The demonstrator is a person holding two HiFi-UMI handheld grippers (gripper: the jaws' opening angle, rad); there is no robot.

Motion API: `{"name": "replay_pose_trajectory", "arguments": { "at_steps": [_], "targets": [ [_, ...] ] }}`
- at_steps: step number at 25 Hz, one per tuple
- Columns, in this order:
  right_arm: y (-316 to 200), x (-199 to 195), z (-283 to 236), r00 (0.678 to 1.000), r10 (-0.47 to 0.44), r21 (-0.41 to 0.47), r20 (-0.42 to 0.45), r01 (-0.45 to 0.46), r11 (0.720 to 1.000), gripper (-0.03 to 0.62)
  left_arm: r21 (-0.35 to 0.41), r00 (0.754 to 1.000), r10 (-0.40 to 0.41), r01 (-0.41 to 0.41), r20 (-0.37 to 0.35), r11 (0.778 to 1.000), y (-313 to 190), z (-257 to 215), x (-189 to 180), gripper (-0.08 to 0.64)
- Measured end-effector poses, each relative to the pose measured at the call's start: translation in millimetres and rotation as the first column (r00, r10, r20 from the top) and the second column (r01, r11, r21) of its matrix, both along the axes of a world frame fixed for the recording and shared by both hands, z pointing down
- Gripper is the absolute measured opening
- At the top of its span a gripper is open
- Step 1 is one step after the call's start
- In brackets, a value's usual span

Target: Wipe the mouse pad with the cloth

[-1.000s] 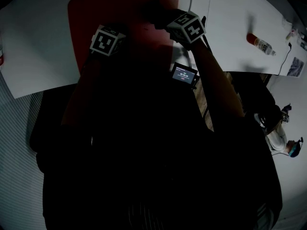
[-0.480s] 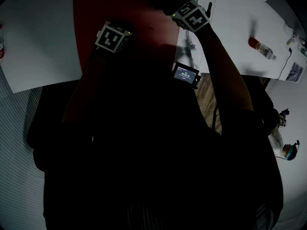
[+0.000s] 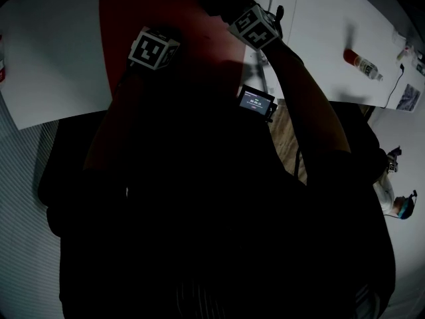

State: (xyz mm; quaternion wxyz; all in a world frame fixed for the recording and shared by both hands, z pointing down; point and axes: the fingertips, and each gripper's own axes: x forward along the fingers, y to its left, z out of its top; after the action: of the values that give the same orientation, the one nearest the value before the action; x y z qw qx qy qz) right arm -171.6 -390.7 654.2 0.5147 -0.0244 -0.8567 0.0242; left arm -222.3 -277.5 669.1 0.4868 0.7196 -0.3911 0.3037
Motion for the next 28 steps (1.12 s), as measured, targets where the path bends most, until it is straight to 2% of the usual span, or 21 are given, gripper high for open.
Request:
{"name": "replay_pose_trajectory", "arguments": {
  "at_steps": [2,5,7,9,10,13,14,15,17,19,21,22,24,25,26,28],
  "targets": [
    [23.8,0.7,-3.2,0.999,-0.040,-0.021,-0.004,0.040,0.999,0.060,-0.005,1.000,0.001,-0.001,0.000,1.000,0.6,-2.4,0.3,0.008],
    [95.8,4.9,-5.1,0.976,-0.215,-0.069,0.017,0.216,0.974,0.060,-0.007,1.000,-0.009,0.009,-0.007,1.000,1.7,-6.0,-1.3,0.008],
    [130.9,11.5,-1.4,0.946,-0.325,-0.064,0.013,0.325,0.944,0.060,0.003,1.000,-0.017,0.017,-0.014,1.000,1.2,-5.5,-0.4,0.008],
    [142.5,14.6,1.7,0.914,-0.405,-0.042,-0.017,0.404,0.914,0.064,0.003,1.000,-0.017,0.017,-0.017,1.000,2.4,-5.1,-0.2,0.008],
    [143.7,15.1,2.5,0.893,-0.449,-0.025,-0.039,0.448,0.893,0.064,0.002,1.000,-0.017,0.017,-0.017,1.000,3.0,-4.7,-0.7,0.008],
    [137.3,19.1,6.5,0.808,-0.580,0.054,-0.102,0.587,0.808,0.064,0.005,1.000,-0.022,0.022,-0.010,1.000,1.6,-4.8,-1.2,0.008],
    [126.3,20.5,7.8,0.804,-0.584,0.073,-0.114,0.593,0.802,0.064,0.005,1.000,-0.017,0.017,-0.007,1.000,0.9,-5.3,0.4,0.008],
    [109.2,21.3,8.4,0.821,-0.558,0.083,-0.121,0.568,0.819,0.064,0.003,1.000,-0.010,0.010,-0.007,1.000,1.1,-5.7,2.7,0.008],
    [62.8,20.1,7.2,0.888,-0.440,0.097,-0.129,0.453,0.886,0.066,-0.005,1.000,-0.007,0.007,-0.006,1.000,4.4,-5.4,4.4,0.008],
    [15.6,18.7,3.8,0.950,-0.285,0.106,-0.131,0.299,0.948,0.066,0.001,1.000,-0.019,0.019,-0.001,1.000,6.2,-5.2,1.3,0.008],
    [-16.9,21.9,1.5,0.986,-0.121,0.070,-0.115,0.130,0.989,0.067,0.005,1.000,-0.020,0.020,0.001,1.000,5.5,-5.4,0.3,0.008],
    [-25.6,23.5,0.3,0.995,-0.025,0.025,-0.101,0.028,0.999,0.067,0.002,1.000,-0.018,0.018,0.000,1.000,4.5,-5.5,0.5,0.008],
    [-26.5,21.5,-2.4,0.986,0.147,-0.093,-0.083,-0.155,0.984,0.066,-0.009,1.000,-0.011,0.011,-0.004,1.000,5.5,-4.7,0.7,0.008],
    [-17.5,18.9,-3.4,0.982,0.170,-0.145,-0.086,-0.181,0.973,0.066,-0.011,1.000,-0.008,0.008,-0.005,1.000,6.7,-4.1,0.3,0.008],
    [-3.3,16.8,-4.2,0.986,0.139,-0.179,-0.097,-0.154,0.972,0.066,-0.008,1.000,-0.007,0.007,-0.004,1.000,6.9,-4.1,-0.4,0.008],
    [30.2,17.1,-4.9,0.991,0.008,-0.192,-0.130,-0.033,0.981,0.064,0.007,1.000,-0.006,0.006,-0.005,1.000,3.9,-5.5,-0.2,0.008]
  ]
}}
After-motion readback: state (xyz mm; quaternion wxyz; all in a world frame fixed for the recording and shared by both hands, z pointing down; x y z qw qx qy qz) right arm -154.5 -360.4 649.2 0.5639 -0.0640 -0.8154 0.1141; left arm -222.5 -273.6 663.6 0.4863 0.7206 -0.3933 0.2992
